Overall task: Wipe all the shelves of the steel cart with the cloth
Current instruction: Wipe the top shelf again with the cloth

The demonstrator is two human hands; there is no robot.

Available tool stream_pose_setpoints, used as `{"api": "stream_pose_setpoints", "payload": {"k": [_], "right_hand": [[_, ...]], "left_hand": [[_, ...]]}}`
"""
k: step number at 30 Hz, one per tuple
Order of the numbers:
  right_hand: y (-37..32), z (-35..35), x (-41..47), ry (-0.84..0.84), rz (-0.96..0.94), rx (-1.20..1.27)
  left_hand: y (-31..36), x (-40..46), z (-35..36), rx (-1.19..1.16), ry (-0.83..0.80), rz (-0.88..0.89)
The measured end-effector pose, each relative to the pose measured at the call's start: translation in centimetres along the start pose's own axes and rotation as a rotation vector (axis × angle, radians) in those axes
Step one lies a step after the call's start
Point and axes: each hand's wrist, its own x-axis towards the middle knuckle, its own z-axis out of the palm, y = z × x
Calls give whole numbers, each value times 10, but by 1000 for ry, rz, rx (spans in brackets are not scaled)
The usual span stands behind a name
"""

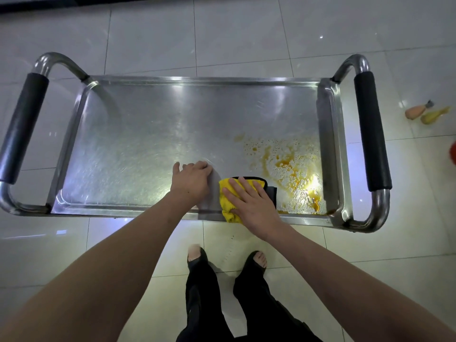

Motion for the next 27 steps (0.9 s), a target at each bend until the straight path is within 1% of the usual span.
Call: {"api": "stream_pose_setpoints", "payload": {"k": [7, 14, 19, 23, 27], "right_hand": [[31, -16, 37, -36, -30, -12], [61, -35, 100, -69, 18, 39], [78, -51, 135, -71, 65, 32], [79, -56, 137, -70, 82, 33], [62, -50, 118, -68, 101, 41]], "left_hand": [[-1, -6, 7, 17, -7, 17], [-5, -3, 13, 65, 1, 47], [-5, -4, 12, 70, -12, 57], [-4, -2, 8, 90, -35, 61], [-3, -6, 8, 120, -56, 64]]}}
